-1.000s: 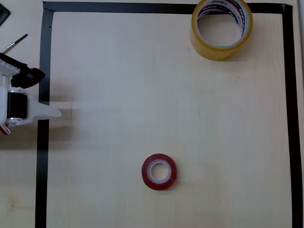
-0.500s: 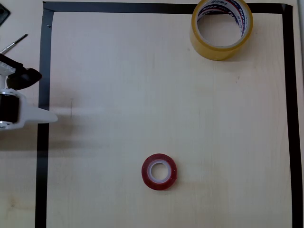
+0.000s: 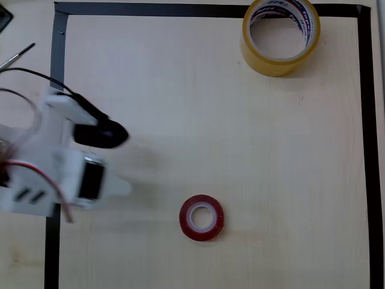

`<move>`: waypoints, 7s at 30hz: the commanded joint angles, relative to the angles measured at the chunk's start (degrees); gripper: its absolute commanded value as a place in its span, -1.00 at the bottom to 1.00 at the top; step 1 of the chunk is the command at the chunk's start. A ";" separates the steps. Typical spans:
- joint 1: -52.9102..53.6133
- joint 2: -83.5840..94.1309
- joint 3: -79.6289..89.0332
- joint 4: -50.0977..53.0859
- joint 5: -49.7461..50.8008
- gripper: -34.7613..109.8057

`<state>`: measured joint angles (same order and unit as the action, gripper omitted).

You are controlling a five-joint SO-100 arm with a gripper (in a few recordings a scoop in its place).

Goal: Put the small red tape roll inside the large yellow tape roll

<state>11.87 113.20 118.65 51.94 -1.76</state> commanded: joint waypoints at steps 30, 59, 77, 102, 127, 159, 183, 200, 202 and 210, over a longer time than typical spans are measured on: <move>0.62 -26.54 -22.24 -4.48 5.71 -0.28; 3.08 -39.38 -29.27 -6.59 5.71 -0.26; 3.16 -43.15 -33.13 -4.31 5.71 -0.52; -31.73 -52.82 -79.80 8.44 5.10 -0.52; -30.67 -89.65 -132.45 6.68 4.04 -0.52; -35.51 -59.50 -132.54 51.59 12.22 -0.52; -21.80 32.34 17.14 -0.44 14.94 -0.52; -16.61 77.96 57.22 -4.31 13.80 -0.52; -16.17 77.96 58.62 -4.39 13.54 -0.52; -15.73 77.96 59.85 -1.93 13.54 -0.52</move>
<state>-3.69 189.93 179.12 48.87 11.60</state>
